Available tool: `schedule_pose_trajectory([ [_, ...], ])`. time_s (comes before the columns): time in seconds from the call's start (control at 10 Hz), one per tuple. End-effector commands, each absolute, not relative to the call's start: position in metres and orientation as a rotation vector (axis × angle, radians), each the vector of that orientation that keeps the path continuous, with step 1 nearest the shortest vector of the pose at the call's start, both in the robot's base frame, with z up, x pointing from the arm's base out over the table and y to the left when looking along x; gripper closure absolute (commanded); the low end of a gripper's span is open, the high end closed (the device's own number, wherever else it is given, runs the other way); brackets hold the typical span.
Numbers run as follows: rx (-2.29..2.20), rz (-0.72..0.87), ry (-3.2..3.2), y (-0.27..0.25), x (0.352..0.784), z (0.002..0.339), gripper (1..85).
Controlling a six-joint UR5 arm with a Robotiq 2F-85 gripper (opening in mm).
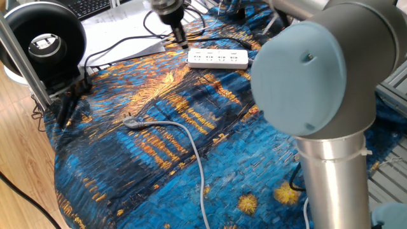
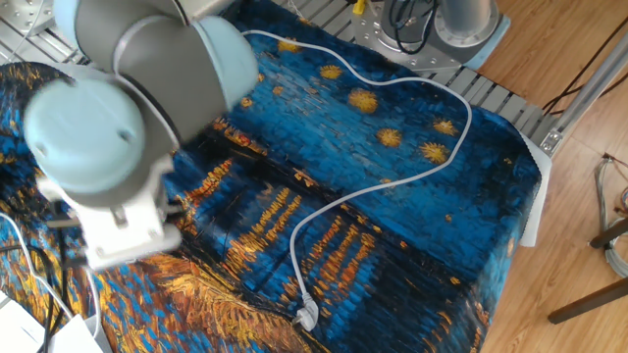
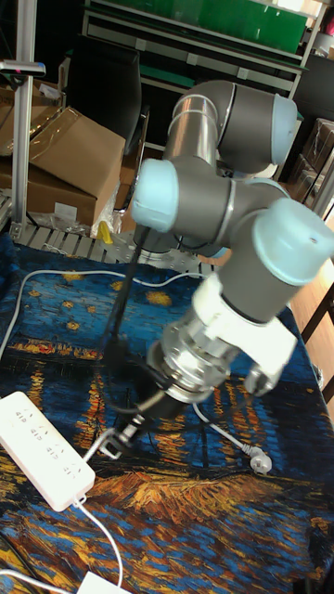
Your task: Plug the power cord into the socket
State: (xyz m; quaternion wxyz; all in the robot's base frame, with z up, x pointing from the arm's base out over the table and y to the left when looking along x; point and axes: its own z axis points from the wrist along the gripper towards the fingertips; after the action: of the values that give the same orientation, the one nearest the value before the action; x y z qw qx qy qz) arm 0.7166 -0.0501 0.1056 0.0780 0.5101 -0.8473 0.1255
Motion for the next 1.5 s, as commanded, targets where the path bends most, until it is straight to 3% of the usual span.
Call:
schedule_pose_trajectory([
  [0.0, 1.557, 0.343, -2.553, -0.084, 0.705, 0.104, 84.3],
  [0.5, 1.641, 0.339, -2.589, -0.093, 0.712, 0.089, 84.3],
  [0.8, 1.596, 0.249, -2.724, -0.05, 0.732, 0.084, 84.3],
  [1.4, 1.58, 0.278, -2.723, -0.068, 0.74, 0.074, 84.3],
])
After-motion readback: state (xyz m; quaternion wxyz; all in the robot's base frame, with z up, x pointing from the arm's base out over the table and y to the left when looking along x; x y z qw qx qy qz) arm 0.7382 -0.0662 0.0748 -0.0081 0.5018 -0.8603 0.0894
